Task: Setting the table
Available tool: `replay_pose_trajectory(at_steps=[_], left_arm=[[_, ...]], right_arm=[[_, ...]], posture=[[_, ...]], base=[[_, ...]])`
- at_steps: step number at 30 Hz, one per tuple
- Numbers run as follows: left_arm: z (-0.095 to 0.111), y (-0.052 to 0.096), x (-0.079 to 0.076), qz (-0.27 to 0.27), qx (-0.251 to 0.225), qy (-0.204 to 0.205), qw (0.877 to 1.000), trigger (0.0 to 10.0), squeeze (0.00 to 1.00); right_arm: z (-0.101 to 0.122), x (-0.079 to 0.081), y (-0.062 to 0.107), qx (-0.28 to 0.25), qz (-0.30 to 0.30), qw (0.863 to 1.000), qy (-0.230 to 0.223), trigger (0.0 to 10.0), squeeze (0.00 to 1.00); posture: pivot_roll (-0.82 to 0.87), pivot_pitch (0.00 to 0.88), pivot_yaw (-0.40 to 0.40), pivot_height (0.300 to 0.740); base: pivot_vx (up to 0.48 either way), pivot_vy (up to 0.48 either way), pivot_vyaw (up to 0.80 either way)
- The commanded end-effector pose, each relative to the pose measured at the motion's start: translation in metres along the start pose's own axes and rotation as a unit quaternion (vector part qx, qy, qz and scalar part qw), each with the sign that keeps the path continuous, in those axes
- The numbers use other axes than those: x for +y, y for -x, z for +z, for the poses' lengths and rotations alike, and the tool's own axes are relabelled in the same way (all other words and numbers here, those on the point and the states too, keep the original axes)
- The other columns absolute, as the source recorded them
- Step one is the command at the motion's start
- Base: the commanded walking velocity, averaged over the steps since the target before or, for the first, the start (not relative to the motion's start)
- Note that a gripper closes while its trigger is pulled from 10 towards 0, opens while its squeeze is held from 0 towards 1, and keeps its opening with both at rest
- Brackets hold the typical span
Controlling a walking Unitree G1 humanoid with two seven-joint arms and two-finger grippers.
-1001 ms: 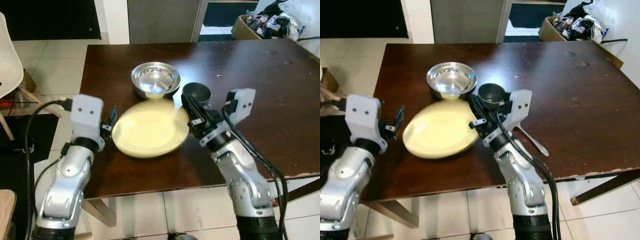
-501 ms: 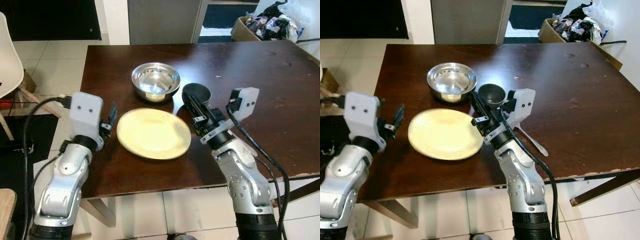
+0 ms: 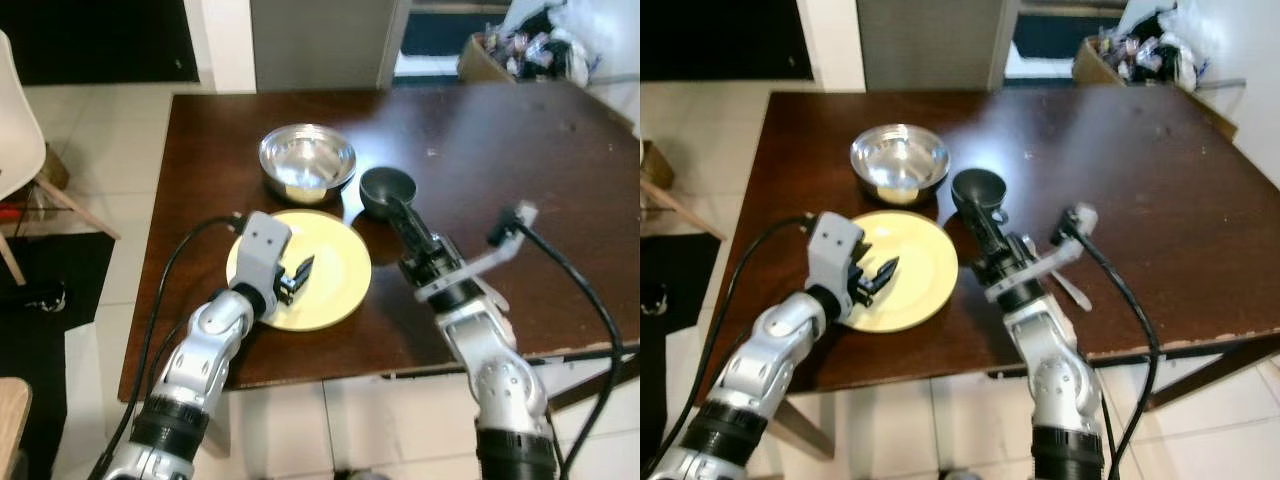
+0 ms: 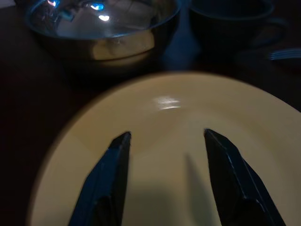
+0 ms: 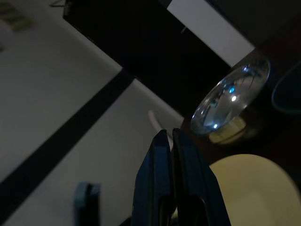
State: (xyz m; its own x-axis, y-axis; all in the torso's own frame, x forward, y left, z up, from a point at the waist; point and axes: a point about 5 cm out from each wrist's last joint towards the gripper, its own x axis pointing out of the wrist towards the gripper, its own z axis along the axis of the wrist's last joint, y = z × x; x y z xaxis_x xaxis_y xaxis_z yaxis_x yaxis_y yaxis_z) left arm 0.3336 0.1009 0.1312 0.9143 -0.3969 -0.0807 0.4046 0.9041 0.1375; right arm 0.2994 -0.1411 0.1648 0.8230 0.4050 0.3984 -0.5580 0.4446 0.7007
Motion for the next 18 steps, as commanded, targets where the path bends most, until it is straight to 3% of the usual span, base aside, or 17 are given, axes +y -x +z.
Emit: replay_pose_trajectory(at_steps=[1,5,9,15,18], left_arm=[[-0.009,0.001,0.001,0.01,0.017,-0.025,0.999,10.0,0.0],[-0.028,0.006,0.008,0.029,0.041,-0.042,0.998,10.0,0.0],[-0.045,0.029,0.025,0.074,0.04,0.021,0.996,10.0,0.0],[-0.055,0.038,0.036,0.097,0.051,0.028,0.994,10.0,0.0],[-0.095,0.057,0.026,0.024,0.152,-0.037,0.987,10.0,0.0]], right_arm=[[-0.004,0.002,0.003,0.009,0.021,1.0,-0.02,10.0,0.0],[-0.007,0.007,0.004,0.027,0.044,0.999,-0.017,10.0,0.0],[-0.007,0.005,0.009,0.041,0.05,0.998,-0.018,10.0,0.0],[-0.005,0.0,0.011,0.046,0.047,0.998,-0.023,10.0,0.0],[-0.003,-0.003,0.01,0.045,0.042,0.998,-0.019,10.0,0.0]], posture=[[-0.1,0.076,0.035,0.74],[-0.1,0.081,0.038,0.74],[-0.09,0.094,0.031,0.74],[-0.09,0.093,0.029,0.74],[-0.09,0.09,0.03,0.74]], base=[[0.0,0.0,0.0],[0.0,0.0,0.0],[0.0,0.0,0.0],[0.0,0.0,0.0],[0.0,0.0,0.0]])
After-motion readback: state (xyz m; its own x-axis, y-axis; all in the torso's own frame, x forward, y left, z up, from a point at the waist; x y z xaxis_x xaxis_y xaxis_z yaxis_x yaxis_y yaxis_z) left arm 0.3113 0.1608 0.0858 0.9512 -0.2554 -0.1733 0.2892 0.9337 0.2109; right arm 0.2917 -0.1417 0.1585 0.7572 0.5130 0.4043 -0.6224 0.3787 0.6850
